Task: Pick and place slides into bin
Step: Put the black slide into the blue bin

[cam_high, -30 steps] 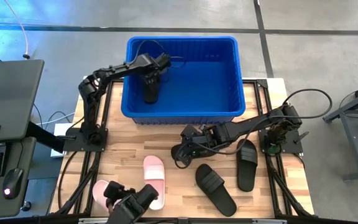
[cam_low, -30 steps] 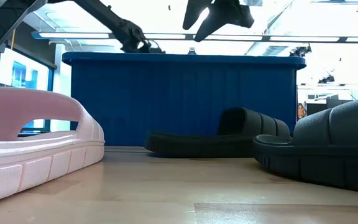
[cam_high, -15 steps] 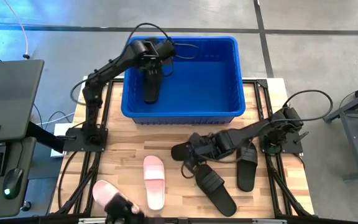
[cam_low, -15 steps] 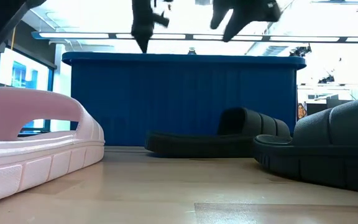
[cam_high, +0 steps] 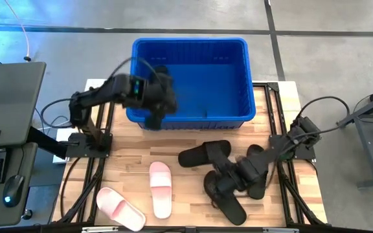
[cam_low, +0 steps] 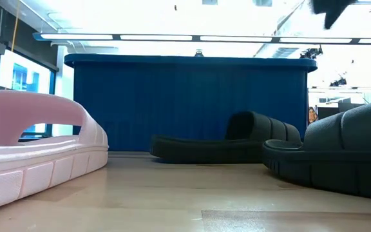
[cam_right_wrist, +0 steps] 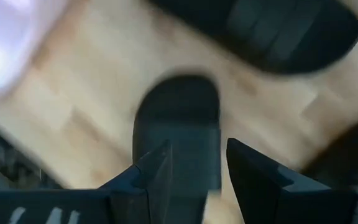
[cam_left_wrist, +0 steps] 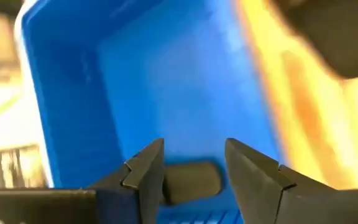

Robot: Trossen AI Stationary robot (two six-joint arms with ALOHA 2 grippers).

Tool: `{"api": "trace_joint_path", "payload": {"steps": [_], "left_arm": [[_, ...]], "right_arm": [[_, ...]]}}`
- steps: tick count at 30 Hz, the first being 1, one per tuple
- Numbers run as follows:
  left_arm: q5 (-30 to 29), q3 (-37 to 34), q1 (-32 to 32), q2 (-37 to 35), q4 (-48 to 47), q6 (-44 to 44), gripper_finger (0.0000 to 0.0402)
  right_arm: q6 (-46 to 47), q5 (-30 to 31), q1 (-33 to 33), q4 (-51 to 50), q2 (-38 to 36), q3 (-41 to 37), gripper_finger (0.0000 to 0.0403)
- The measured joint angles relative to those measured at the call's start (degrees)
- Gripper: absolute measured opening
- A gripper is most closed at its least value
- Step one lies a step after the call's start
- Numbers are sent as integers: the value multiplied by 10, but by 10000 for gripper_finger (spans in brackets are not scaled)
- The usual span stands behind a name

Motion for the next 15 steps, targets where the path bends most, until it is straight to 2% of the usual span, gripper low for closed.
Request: {"api": "trace_joint_path", "payload": {"steps": [3, 5, 8, 11, 14, 15], "left_arm": [[0, -1, -44, 4, 1, -7, 152], [-1, -1, -70, 2, 2, -16, 151], [-1, -1, -103, 3, 1, -58, 150], [0, -1, -133, 3, 1, -88, 150], [-2, -1, -161, 3, 2, -97, 150], [-3, -1, -169, 3, 2, -97, 150]], "right_arm": [[3, -24, 39, -1, 0, 0, 145], [41, -37, 63, -14, 0, 0, 145], [128, -51, 99, -87, 0, 0, 143], [175, -25, 131, -185, -1, -6, 138], [136, 5, 143, -156, -16, -55, 131], [134, -9, 142, -156, -18, -71, 129]]}}
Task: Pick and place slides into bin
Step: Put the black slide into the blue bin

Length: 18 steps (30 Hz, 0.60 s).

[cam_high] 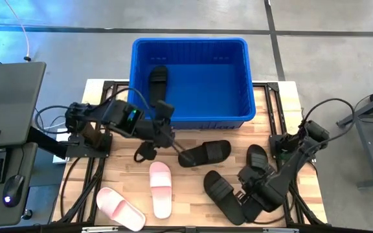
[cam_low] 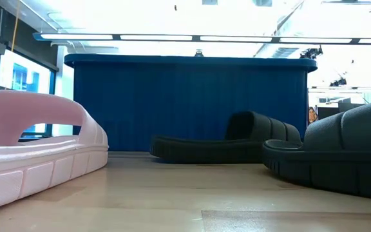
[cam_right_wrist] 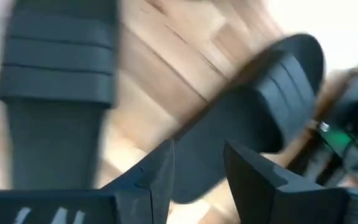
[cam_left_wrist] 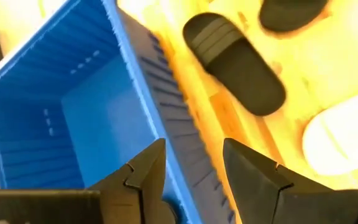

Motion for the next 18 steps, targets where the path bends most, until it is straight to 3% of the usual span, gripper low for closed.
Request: {"api": "trace_joint_path", "payload": {"steps": [4, 6, 13, 18], "left_arm": [[-9, 0, -29, 0, 12, -3, 150], [-10, 0, -39, 0, 25, -13, 150], [-10, 0, -66, 0, 29, -60, 150], [-16, 0, -66, 0, 30, -122, 150]], "right_arm": [[-31, -121, -5, -21, 0, -81, 124], [-32, -136, -7, -17, -1, -120, 124], [-108, -91, -36, -1, -1, -200, 124], [-173, -22, -51, 15, -1, -248, 124]]}}
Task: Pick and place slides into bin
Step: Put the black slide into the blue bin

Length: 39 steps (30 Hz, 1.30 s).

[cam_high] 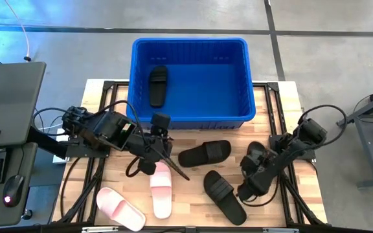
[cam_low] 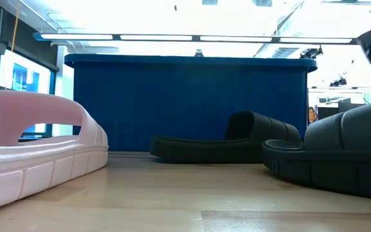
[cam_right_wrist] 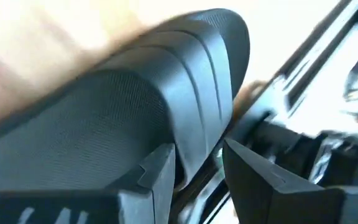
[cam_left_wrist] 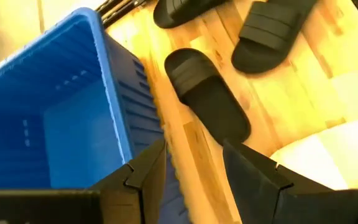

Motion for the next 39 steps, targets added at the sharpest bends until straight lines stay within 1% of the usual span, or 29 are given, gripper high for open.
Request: {"api": "trace_joint_path", "payload": {"steps": [1, 4, 10, 12, 14, 18, 19, 22, 24, 26, 28, 29, 31, 33, 36, 39], "left_arm": [[-6, 0, 0, 0, 0, -13, 150], [-20, 0, 0, 0, 0, -42, 150], [-20, 0, 0, 0, 1, -95, 150], [-20, 0, 0, 0, 1, -114, 150], [-20, 0, 0, 0, 1, -130, 150], [-20, 0, -1, 0, 1, -151, 150], [-19, 0, -1, 0, 1, -156, 150], [-19, 0, -1, 0, 1, -171, 150], [-18, 0, -1, 0, 2, -176, 150], [-18, 0, -1, 0, 2, -178, 150], [-16, 0, -1, 0, 4, -178, 150], [-16, 0, -1, 0, 6, -178, 150], [-15, 0, -1, 0, 16, -178, 150], [-14, 0, -1, 0, 37, -177, 150], [-1, 0, -1, -1, 77, -162, 150], [7, 1, -1, -5, 92, -147, 150]], "right_arm": [[0, 7, -2, -2, 0, -13, 124], [-2, 1, -9, 8, 0, -53, 124], [5, 0, -9, 67, 0, -110, 121], [5, 2, -9, 68, 0, -113, 111], [2, 5, -8, 65, 0, -104, 88], [1, 35, 9, 38, 0, -42, 18], [1, 43, 15, 23, 0, -16, 10], [6, 52, 35, -36, -1, 75, 14], [-21, 52, 48, -24, -20, 126, 7], [-22, 58, 58, -12, -37, 194, 4], [-25, 73, 67, -34, -44, 266, 5], [-34, 87, 72, -40, -47, 303, 4], [-55, 133, 77, -29, -57, 375, 2], [-73, 204, 78, -32, -61, 448, 3], [-158, 342, 72, -27, -60, 550, 2], [-275, 493, 53, -27, -60, 629, 1]]}}
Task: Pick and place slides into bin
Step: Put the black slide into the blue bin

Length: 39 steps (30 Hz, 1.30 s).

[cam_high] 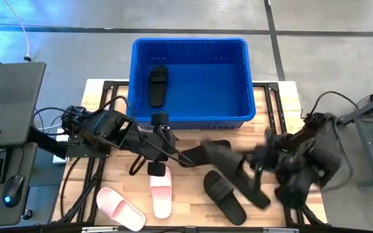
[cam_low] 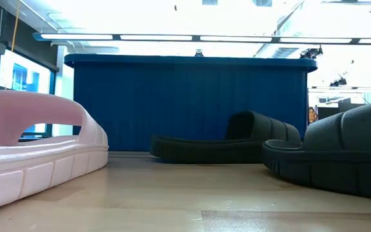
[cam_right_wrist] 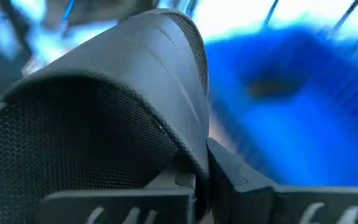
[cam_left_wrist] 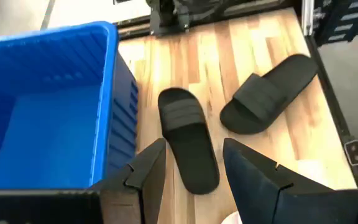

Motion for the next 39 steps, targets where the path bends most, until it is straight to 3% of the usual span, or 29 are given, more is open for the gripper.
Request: {"api": "trace_joint_path", "payload": {"steps": [4, 7, 11, 15, 20, 23, 26, 29, 34, 39], "left_arm": [[-37, 0, 1, -15, -33, 1, 150], [-101, 0, 1, -36, -74, 2, 150], [-177, 0, 2, -67, -107, 2, 150], [-255, 0, 2, -92, -108, 28, 150], [-292, 0, 2, -112, -107, 79, 150], [-316, 0, 2, -119, -108, 109, 150], [-328, 0, 4, -125, -113, 133, 150], [-319, 0, 27, -132, -113, 150, 150], [-286, 0, 79, -141, -124, 152, 150], [-263, 0, 127, -141, -125, 152, 150]], "right_arm": [[-166, 104, -65, 5, 0, 73, 1], [-242, 122, -151, 10, 0, 90, 1], [-314, 112, -294, 50, 1, 56, 0], [-398, 78, -426, 185, 6, -24, 0], [-547, -12, -546, 494, 7, -165, 0], [-608, -82, -593, 678, 17, -240, 0], [-674, -164, -629, 786, 41, -295, 0], [-673, -183, -653, 859, 82, -319, 0], [-673, -137, -674, 834, 164, -285, 0], [-713, -100, -685, 780, 267, -176, 0]]}}
